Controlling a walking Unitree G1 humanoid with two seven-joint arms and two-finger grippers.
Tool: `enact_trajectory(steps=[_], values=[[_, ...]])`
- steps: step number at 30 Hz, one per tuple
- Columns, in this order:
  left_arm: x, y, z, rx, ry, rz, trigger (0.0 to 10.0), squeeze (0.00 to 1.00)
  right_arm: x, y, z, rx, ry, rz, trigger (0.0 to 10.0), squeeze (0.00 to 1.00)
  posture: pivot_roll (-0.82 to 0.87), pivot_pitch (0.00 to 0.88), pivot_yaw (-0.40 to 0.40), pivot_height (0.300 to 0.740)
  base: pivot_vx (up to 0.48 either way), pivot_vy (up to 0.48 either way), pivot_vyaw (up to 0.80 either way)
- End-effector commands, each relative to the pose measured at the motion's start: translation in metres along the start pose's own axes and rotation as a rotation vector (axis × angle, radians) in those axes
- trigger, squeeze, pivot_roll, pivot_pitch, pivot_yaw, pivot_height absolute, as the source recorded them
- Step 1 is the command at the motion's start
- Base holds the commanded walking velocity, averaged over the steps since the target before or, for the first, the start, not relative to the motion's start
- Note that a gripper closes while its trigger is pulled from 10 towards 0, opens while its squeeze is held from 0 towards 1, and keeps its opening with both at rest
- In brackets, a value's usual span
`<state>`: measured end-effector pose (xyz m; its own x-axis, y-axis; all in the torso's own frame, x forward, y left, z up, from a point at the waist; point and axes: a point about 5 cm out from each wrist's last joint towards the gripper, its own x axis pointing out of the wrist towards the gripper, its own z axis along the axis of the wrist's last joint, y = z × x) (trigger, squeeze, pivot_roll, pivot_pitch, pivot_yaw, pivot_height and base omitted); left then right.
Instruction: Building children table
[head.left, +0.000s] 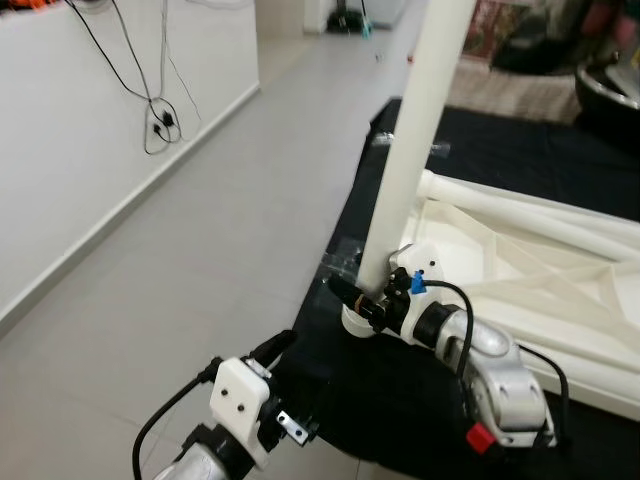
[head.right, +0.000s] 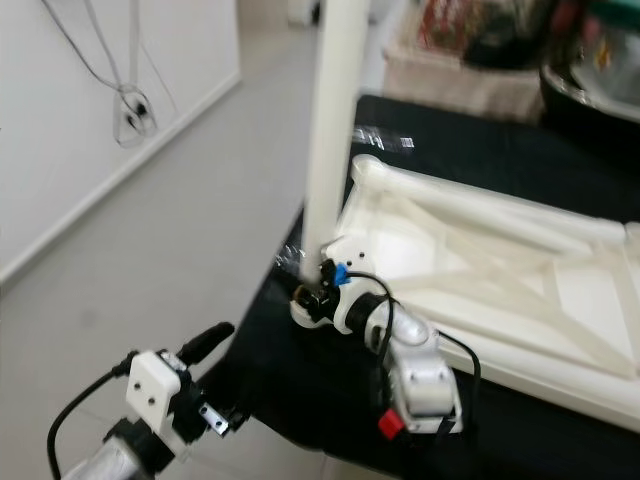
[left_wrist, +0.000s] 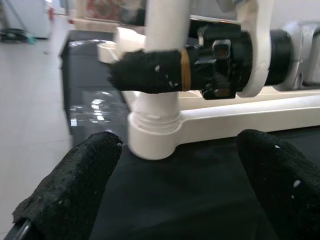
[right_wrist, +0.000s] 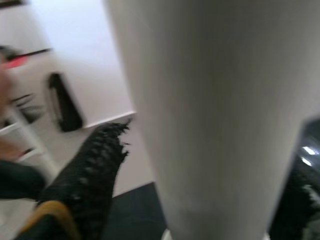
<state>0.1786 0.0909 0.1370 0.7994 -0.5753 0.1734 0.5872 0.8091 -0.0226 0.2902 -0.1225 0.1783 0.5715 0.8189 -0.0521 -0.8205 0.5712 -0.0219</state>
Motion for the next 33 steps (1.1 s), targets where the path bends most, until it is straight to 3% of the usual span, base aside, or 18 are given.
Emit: enact_trajectory(steps=[1,9,10,11,14,16,23,24,26,27,29,32,33], values=[[-0.002,-0.002,-0.004,-0.019,0.02,0.002,10.0,0.0,0.003,0.006,0.003,-0.037,0.0,0.211,10.0,1.0,0.06,0.182,-0.06,0.74,0.0,0.0,0.0],[-0.004,-0.006,-0.002,-0.028,0.018,0.01,10.0,0.0,0.007,-0.025,0.008,-0.031,0.052,0.342,10.0,1.0,0.09,0.205,-0.06,0.74,0.0,0.0,0.0],[-0.004,-0.007,-0.002,-0.03,0.019,0.01,10.0,0.0,0.009,-0.029,0.009,-0.025,0.072,0.387,10.0,0.85,0.1,0.208,-0.061,0.74,0.0,0.0,0.0],[-0.005,-0.009,-0.001,-0.033,0.02,0.009,10.0,0.0,0.018,-0.038,0.018,-0.025,0.052,0.381,10.0,0.0,0.12,0.216,-0.066,0.74,0.0,0.0,0.0],[-0.005,-0.01,-0.001,-0.035,0.021,0.009,10.0,0.0,0.024,-0.045,0.026,-0.027,0.031,0.382,10.0,0.0,0.12,0.219,-0.066,0.74,0.0,0.0,0.0],[-0.007,-0.013,0.0,-0.04,0.025,0.013,10.0,0.0,0.036,-0.053,0.047,-0.033,-0.024,0.418,10.0,0.0,0.15,0.229,-0.068,0.74,0.0,0.0,0.0],[-0.01,-0.014,0.001,-0.047,0.033,0.018,10.0,0.0,0.042,-0.06,0.068,-0.008,-0.091,0.518,10.0,0.0,0.17,0.237,-0.066,0.74,0.0,0.0,0.0],[-0.01,-0.014,0.001,-0.047,0.035,0.017,10.0,0.0,0.042,-0.061,0.068,-0.004,-0.1,0.514,2.5,0.0,0.17,0.236,-0.061,0.74,0.0,0.0,0.0],[-0.01,-0.014,0.001,-0.047,0.036,0.016,10.0,0.0,0.042,-0.062,0.067,-0.001,-0.104,0.512,2.5,0.0,0.17,0.235,-0.06,0.74,0.0,0.0,0.0],[-0.01,-0.014,0.001,-0.047,0.038,0.015,10.0,0.0,0.039,-0.064,0.062,0.01,-0.108,0.503,0.0,0.0,0.17,0.232,-0.052,0.74,0.0,0.0,0.0],[-0.01,-0.014,0.001,-0.047,0.038,0.015,10.0,0.0,0.039,-0.064,0.062,0.01,-0.108,0.503,0.0,0.0,0.17,0.232,-0.052,0.74,0.0,0.0,0.0],[-0.01,-0.013,0.002,-0.045,0.041,0.012,10.0,0.0,0.027,-0.066,0.045,0.027,-0.099,0.476,0.0,0.0,0.15,0.226,-0.041,0.74,0.0,0.0,0.0],[-0.009,-0.011,0.002,-0.043,0.041,0.009,10.0,0.0,0.015,-0.066,0.031,0.039,-0.096,0.432,0.0,0.0,0.13,0.223,-0.033,0.74,0.0,0.0,0.0]])
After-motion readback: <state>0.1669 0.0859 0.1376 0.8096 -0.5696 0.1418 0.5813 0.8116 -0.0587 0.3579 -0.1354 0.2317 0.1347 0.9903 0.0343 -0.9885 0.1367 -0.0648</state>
